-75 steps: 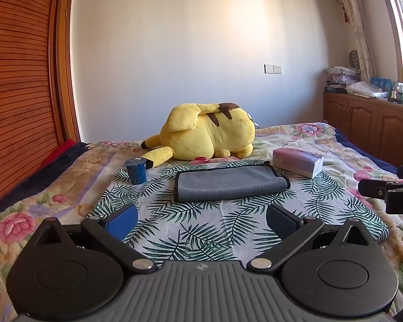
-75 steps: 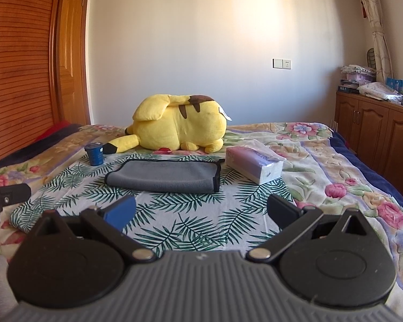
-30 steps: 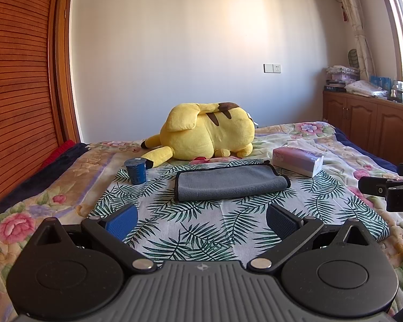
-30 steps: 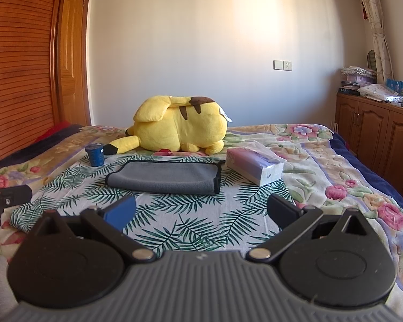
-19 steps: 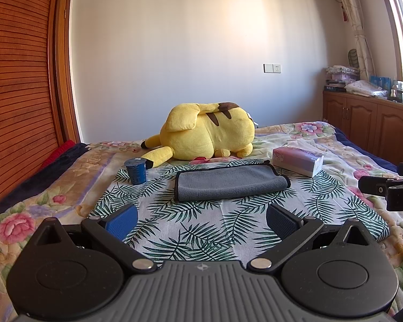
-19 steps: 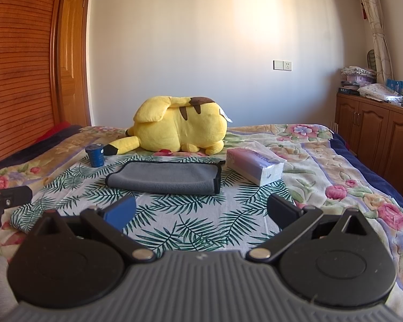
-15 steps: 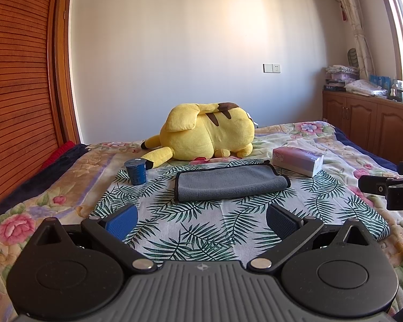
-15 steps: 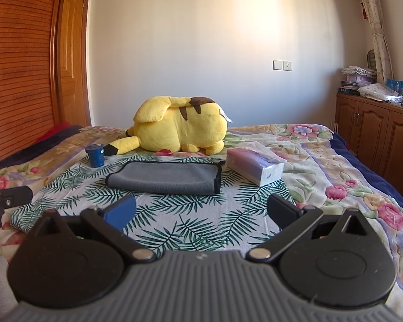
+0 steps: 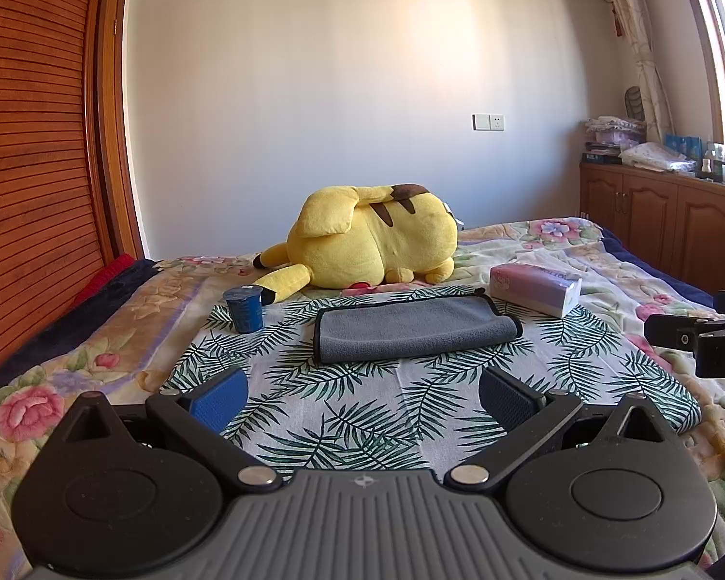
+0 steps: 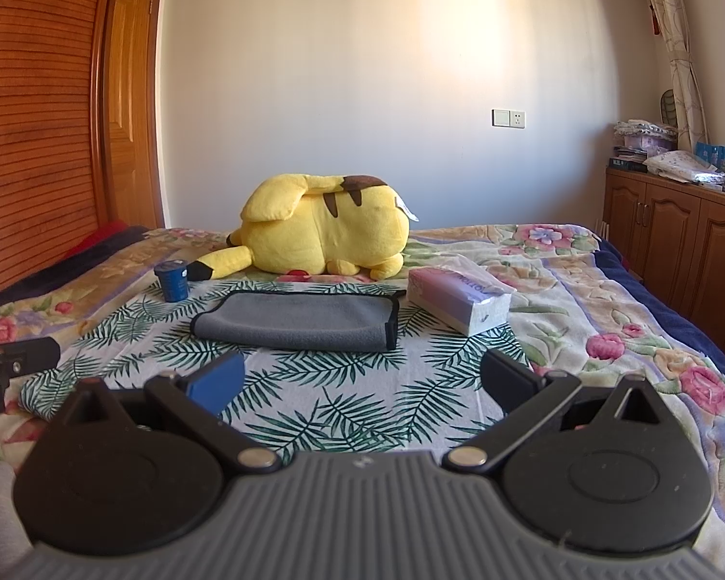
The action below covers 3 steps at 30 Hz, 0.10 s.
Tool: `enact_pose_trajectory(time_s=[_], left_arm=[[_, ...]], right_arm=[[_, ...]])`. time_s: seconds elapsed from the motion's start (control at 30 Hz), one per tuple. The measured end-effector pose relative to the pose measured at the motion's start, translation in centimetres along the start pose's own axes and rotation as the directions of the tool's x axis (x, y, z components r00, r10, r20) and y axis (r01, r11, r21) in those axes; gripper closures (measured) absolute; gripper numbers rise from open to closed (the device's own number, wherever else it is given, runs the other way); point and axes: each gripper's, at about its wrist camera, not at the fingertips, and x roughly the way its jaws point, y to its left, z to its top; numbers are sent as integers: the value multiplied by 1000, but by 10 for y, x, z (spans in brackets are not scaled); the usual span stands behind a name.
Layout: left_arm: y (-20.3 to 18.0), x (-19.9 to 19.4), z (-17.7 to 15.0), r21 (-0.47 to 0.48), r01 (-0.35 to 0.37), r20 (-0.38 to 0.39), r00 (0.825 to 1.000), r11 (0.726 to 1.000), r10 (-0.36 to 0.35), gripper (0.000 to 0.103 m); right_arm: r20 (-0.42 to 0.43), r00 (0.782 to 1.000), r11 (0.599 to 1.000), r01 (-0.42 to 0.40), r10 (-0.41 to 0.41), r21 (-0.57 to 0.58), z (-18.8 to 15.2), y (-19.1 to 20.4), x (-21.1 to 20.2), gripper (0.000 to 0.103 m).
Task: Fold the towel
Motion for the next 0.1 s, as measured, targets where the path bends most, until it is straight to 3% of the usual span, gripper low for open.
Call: enact_pose_trajectory(time_s=[0.1], left_arm=[[0,0,0,-1,-1,0,1000,1000,1,16]], right_arm=[[0,1000,1000,1,-1,0,0,0,0,0]])
